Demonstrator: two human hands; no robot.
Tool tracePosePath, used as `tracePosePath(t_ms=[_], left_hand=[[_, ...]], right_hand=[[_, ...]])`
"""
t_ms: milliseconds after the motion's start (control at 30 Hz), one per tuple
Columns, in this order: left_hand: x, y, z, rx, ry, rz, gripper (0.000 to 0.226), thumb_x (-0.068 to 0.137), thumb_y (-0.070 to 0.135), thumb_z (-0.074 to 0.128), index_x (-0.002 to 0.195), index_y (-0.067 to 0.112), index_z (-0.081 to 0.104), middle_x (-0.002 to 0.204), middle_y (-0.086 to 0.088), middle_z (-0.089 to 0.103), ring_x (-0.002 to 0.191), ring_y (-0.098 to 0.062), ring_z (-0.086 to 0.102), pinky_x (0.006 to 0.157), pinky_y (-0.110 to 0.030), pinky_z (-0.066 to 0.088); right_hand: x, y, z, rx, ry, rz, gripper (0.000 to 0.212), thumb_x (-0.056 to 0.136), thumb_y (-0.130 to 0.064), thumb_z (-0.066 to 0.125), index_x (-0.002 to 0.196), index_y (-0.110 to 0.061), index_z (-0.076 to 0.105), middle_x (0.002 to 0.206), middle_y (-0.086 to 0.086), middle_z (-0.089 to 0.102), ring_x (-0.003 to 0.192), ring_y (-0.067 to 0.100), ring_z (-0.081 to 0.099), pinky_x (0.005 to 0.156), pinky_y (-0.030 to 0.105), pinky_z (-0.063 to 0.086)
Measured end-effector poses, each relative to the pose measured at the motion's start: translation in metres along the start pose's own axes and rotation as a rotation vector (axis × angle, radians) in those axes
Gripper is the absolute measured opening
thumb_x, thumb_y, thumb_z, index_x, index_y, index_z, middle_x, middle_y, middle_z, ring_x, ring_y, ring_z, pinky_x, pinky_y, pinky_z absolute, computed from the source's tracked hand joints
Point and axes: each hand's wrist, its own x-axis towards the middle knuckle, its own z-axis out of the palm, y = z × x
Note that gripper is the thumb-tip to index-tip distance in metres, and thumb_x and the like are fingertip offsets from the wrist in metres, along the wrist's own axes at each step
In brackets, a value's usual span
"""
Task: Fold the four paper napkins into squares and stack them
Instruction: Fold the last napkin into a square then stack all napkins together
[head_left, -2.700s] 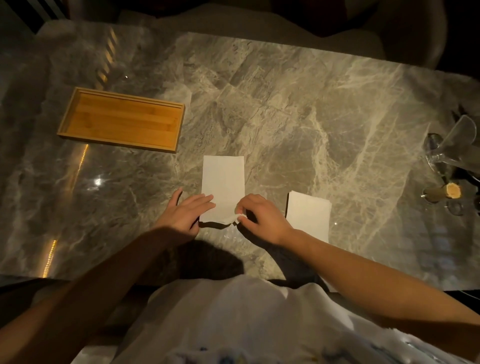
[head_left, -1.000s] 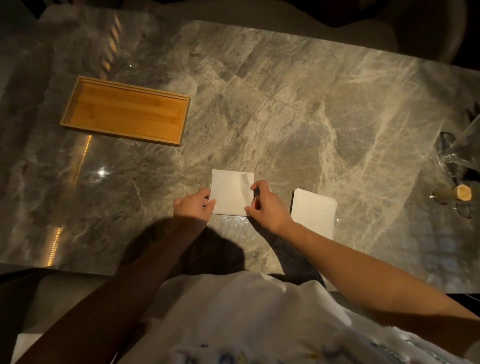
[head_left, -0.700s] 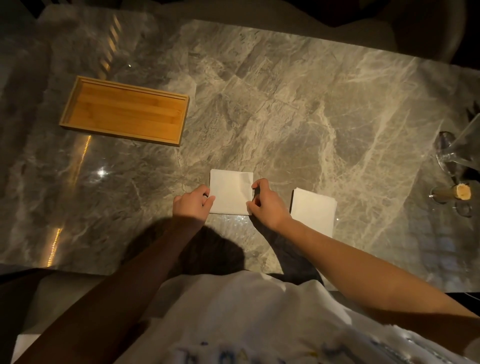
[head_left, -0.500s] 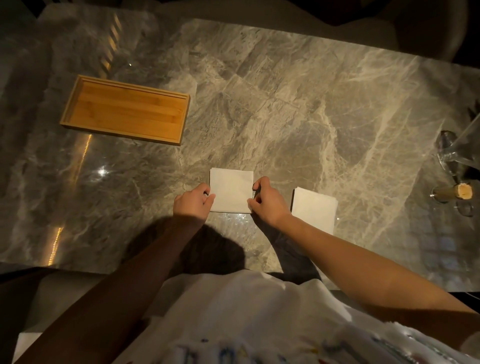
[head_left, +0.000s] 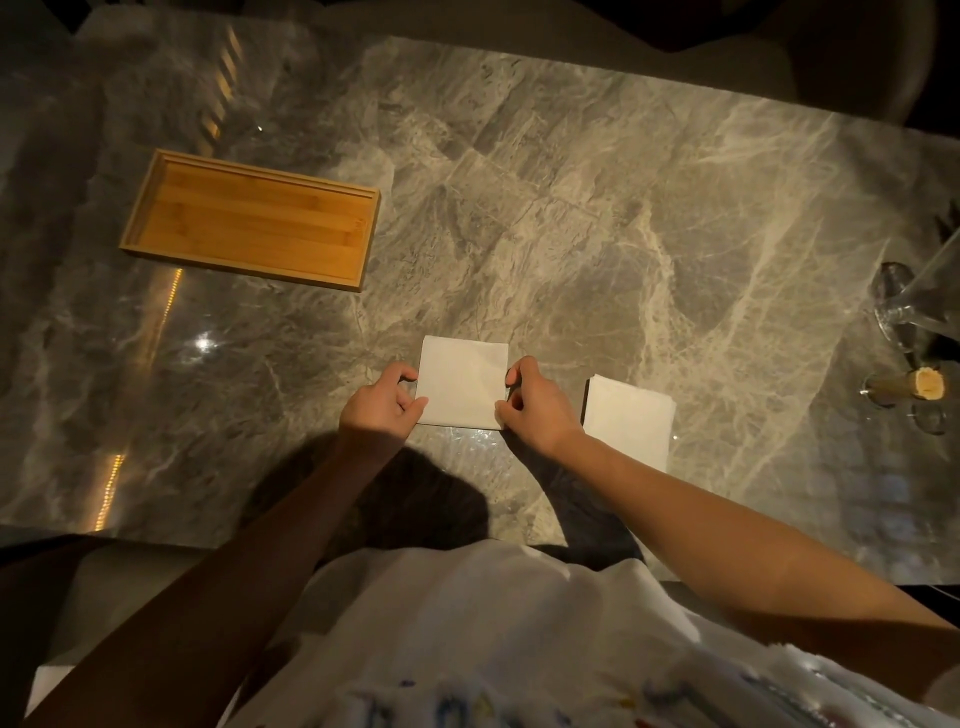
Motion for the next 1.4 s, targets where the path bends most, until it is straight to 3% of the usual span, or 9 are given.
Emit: tracePosePath(t_ms=[200, 300, 400, 500, 667, 833, 1067, 1400], left_hand=[[0.002, -0.002, -0.006, 0.018, 0.069, 0.057, 0.033, 0.082, 0.023, 0.066, 0.112, 0.015, 0.055, 0.081, 0.007, 0.051, 0.069, -0.014, 0.05, 0.07, -0.034, 0.044], [0.002, -0.003, -0.01, 0.24, 0.123, 0.237, 0.036, 0.078, 0.03, 0.068, 0.111, 0.021, 0.058, 0.095, 0.005, 0.055, 0.087, -0.017, 0.053, 0.082, -0.035, 0.034], [0.007, 0.003, -0.009, 0.474, 0.005, 0.4, 0.047, 0.079, 0.04, 0.064, 0.121, 0.024, 0.055, 0.119, -0.001, 0.056, 0.111, -0.024, 0.05, 0.097, -0.041, 0.029], [0.013, 0.011, -0.004, 0.611, -0.099, 0.397, 0.058, 0.084, 0.046, 0.055, 0.137, 0.027, 0.04, 0.148, 0.0, 0.034, 0.131, -0.024, 0.032, 0.108, -0.046, 0.02], [0.02, 0.011, -0.001, 0.697, -0.156, 0.357, 0.069, 0.086, 0.05, 0.051, 0.145, 0.027, 0.025, 0.158, -0.001, 0.012, 0.14, -0.025, 0.017, 0.11, -0.05, 0.015], [0.022, 0.005, 0.007, 0.729, -0.233, 0.293, 0.073, 0.088, 0.055, 0.044, 0.148, 0.033, 0.009, 0.16, 0.001, -0.006, 0.145, -0.025, 0.002, 0.112, -0.056, 0.006], [0.025, -0.005, 0.004, 0.731, -0.236, 0.183, 0.086, 0.083, 0.069, 0.037, 0.147, 0.035, -0.008, 0.158, -0.002, -0.016, 0.145, -0.028, -0.009, 0.112, -0.061, 0.002], [0.027, -0.008, -0.004, 0.722, -0.26, 0.127, 0.087, 0.083, 0.069, 0.039, 0.146, 0.035, -0.011, 0.157, -0.002, -0.021, 0.144, -0.028, -0.016, 0.111, -0.062, -0.002]], right_hand=[[-0.006, 0.0, -0.004, 0.01, 0.104, -0.075, 0.027, 0.085, -0.026, 0.061, 0.098, -0.023, 0.038, 0.072, -0.004, 0.056, 0.067, 0.018, 0.056, 0.065, 0.036, 0.047], [-0.011, -0.004, -0.008, -0.271, 0.206, -0.307, 0.037, 0.083, -0.035, 0.061, 0.115, -0.024, 0.046, 0.11, -0.001, 0.058, 0.1, 0.021, 0.053, 0.085, 0.04, 0.042], [-0.009, -0.016, -0.003, -0.513, 0.134, -0.421, 0.059, 0.086, -0.043, 0.059, 0.137, -0.022, 0.039, 0.146, 0.003, 0.039, 0.13, 0.027, 0.035, 0.104, 0.045, 0.029], [-0.004, -0.024, 0.008, -0.577, 0.045, -0.416, 0.062, 0.093, -0.038, 0.05, 0.147, -0.021, 0.024, 0.159, 0.001, 0.018, 0.144, 0.028, 0.016, 0.114, 0.052, 0.015], [0.003, -0.024, 0.014, -0.637, -0.038, -0.356, 0.068, 0.098, -0.04, 0.041, 0.152, -0.017, 0.007, 0.162, 0.0, 0.002, 0.149, 0.024, 0.0, 0.116, 0.058, 0.006], [0.007, -0.013, 0.018, -0.696, -0.083, -0.322, 0.071, 0.098, -0.043, 0.038, 0.152, -0.015, 0.001, 0.162, 0.002, -0.005, 0.149, 0.02, -0.007, 0.115, 0.059, 0.003], [0.008, -0.001, 0.018, -0.741, -0.109, -0.35, 0.071, 0.099, -0.046, 0.029, 0.151, -0.015, -0.009, 0.161, 0.002, -0.014, 0.148, 0.019, -0.012, 0.115, 0.058, -0.003], [-0.006, 0.021, 0.006, -0.731, -0.121, -0.309, 0.068, 0.101, -0.043, 0.023, 0.15, -0.014, -0.015, 0.159, 0.003, -0.021, 0.147, 0.019, -0.019, 0.115, 0.057, -0.004]])
